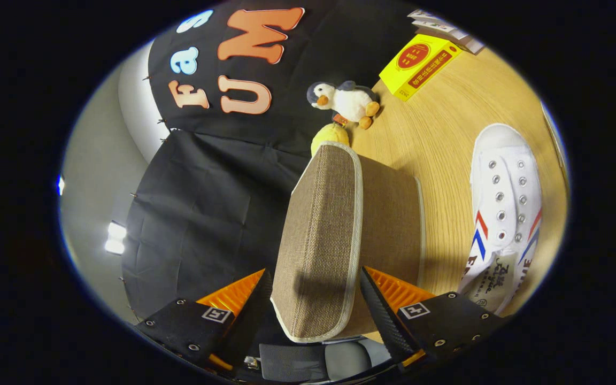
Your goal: Open the storage box then place both shoes into the box .Put the left shoe in first, then the right shoe, with the right side of both shoes facing outward in a uniform manner.
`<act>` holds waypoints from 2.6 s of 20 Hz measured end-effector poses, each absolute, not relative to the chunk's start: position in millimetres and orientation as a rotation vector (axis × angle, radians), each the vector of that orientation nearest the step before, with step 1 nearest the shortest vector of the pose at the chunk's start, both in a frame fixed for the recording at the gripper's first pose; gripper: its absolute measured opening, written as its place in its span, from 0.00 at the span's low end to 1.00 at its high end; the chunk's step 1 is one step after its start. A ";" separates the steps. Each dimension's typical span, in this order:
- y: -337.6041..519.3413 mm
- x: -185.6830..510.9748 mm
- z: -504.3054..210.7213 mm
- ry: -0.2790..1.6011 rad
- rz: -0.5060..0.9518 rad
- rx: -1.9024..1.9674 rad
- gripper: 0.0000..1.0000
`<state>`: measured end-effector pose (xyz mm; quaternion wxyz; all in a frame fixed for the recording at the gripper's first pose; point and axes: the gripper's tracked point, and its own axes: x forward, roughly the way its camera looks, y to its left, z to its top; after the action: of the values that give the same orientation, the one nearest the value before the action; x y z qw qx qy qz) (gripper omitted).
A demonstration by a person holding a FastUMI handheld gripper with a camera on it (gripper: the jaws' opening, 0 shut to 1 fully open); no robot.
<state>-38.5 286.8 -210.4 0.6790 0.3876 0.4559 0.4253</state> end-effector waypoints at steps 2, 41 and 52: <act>290.3 -42.9 -210.0 1.052 0.969 0.911 0.98; 444.8 -92.7 -35.8 0.747 1.036 0.866 0.03; 489.5 -114.0 -84.2 0.800 0.917 0.599 0.98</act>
<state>-114.0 489.5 -84.2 0.7787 0.2769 0.3701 0.4243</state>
